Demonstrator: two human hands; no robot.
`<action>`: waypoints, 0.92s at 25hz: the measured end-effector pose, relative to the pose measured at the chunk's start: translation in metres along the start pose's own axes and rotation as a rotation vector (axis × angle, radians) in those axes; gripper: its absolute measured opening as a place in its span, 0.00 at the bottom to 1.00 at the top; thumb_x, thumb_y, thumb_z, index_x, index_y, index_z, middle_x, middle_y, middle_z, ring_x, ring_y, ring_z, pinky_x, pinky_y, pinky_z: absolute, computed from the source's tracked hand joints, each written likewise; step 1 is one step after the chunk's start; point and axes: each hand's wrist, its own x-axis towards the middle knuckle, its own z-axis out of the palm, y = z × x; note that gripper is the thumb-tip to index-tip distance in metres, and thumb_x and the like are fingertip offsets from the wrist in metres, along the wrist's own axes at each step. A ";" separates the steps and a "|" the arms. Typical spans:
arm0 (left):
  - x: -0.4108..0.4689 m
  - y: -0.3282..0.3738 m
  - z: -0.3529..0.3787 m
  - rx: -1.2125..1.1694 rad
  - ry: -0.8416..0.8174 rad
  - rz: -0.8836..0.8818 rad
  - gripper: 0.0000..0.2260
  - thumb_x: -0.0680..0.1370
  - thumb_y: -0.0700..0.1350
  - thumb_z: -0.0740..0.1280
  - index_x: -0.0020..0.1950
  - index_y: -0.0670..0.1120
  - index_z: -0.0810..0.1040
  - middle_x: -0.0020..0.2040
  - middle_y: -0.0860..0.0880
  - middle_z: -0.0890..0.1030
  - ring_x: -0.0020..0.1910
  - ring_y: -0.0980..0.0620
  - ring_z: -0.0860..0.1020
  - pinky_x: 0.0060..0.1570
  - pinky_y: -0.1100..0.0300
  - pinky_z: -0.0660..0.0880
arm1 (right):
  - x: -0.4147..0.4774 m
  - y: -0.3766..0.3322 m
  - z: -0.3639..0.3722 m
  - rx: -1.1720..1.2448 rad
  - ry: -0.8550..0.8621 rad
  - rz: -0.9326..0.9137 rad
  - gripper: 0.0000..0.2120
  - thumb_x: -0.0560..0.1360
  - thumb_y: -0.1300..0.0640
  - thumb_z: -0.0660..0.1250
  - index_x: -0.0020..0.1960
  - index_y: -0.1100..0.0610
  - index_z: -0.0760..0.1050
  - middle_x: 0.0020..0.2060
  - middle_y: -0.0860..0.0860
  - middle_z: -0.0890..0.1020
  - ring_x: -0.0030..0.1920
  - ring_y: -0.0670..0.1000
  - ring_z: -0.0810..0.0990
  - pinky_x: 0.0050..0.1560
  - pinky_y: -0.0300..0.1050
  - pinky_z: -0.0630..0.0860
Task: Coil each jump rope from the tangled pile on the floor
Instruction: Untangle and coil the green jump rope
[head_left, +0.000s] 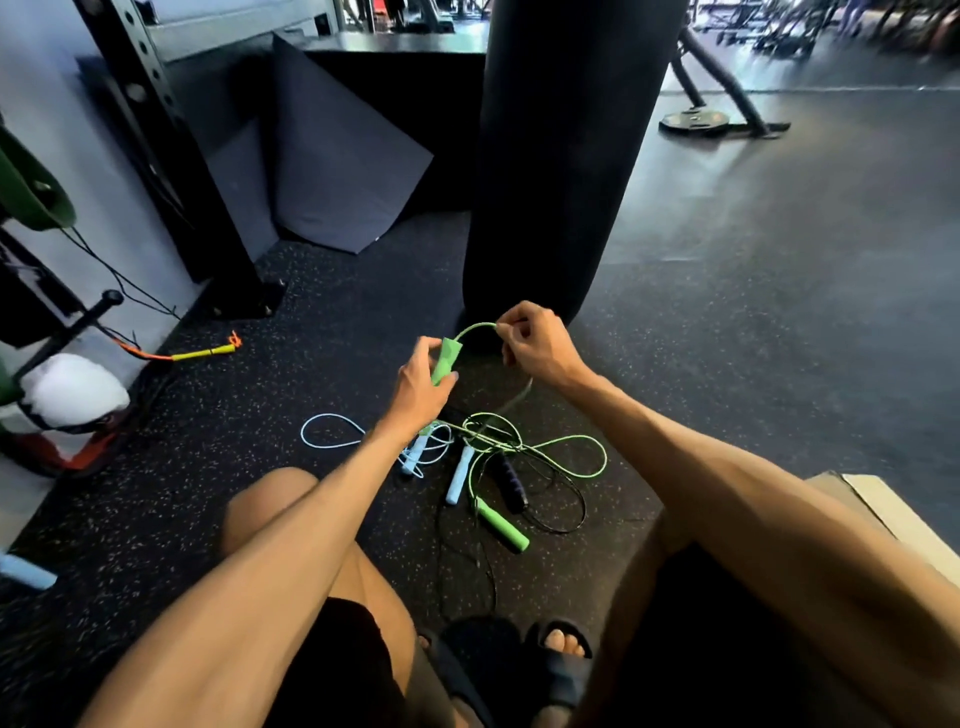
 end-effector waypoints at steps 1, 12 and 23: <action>-0.002 0.002 0.003 -0.028 -0.019 0.003 0.18 0.75 0.38 0.71 0.64 0.40 0.71 0.47 0.45 0.78 0.44 0.50 0.76 0.42 0.60 0.69 | 0.002 -0.003 -0.004 -0.007 0.000 -0.019 0.05 0.79 0.58 0.65 0.48 0.59 0.78 0.27 0.48 0.81 0.26 0.43 0.78 0.31 0.38 0.76; 0.009 0.017 0.024 -0.229 -0.068 0.048 0.06 0.78 0.37 0.66 0.42 0.41 0.79 0.29 0.45 0.79 0.25 0.61 0.76 0.34 0.63 0.74 | -0.025 0.032 0.009 -0.118 -0.194 0.002 0.04 0.77 0.53 0.68 0.45 0.54 0.76 0.33 0.49 0.82 0.32 0.46 0.79 0.35 0.43 0.75; 0.008 0.010 0.008 -0.331 -0.430 -0.138 0.17 0.82 0.52 0.61 0.39 0.46 0.81 0.24 0.56 0.67 0.25 0.58 0.65 0.29 0.66 0.64 | -0.023 0.043 0.002 -0.099 -0.024 0.044 0.12 0.81 0.55 0.63 0.40 0.58 0.78 0.27 0.47 0.79 0.27 0.46 0.78 0.32 0.43 0.74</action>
